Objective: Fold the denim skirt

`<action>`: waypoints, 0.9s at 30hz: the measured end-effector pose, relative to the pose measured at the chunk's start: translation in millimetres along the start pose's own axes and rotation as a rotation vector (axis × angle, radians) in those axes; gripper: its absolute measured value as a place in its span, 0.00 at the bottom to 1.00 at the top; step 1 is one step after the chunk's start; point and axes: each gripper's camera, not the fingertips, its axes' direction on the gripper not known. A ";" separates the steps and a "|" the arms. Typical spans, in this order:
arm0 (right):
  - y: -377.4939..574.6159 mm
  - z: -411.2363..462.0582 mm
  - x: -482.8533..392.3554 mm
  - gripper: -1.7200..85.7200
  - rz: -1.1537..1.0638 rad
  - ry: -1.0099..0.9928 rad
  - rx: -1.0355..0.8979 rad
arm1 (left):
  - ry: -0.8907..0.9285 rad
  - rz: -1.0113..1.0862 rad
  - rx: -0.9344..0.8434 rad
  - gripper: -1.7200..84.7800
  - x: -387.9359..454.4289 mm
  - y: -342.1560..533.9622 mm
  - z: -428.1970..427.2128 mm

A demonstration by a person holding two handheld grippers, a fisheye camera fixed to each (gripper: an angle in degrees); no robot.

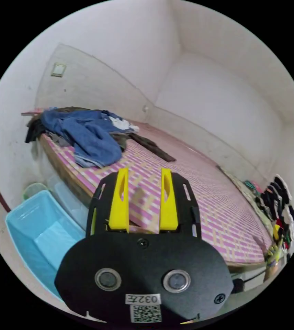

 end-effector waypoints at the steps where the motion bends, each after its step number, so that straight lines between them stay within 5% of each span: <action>1: -3.0 -7.6 3.2 0.01 -0.005 -0.012 0.008 | -0.077 0.007 -0.020 0.16 -7.2 -18.5 18.3; 9: -12.5 -75.9 36.6 0.01 0.043 -0.050 0.131 | -0.368 0.025 -0.407 0.17 -39.6 -97.6 149.1; 14: -26.5 -96.5 49.3 0.01 0.055 -0.053 0.116 | -0.339 0.079 -0.466 0.05 -27.6 -117.5 169.5; 27: -51.4 -143.2 68.2 0.01 0.037 -0.058 0.169 | 0.203 0.458 -0.493 0.02 170.9 -106.1 163.1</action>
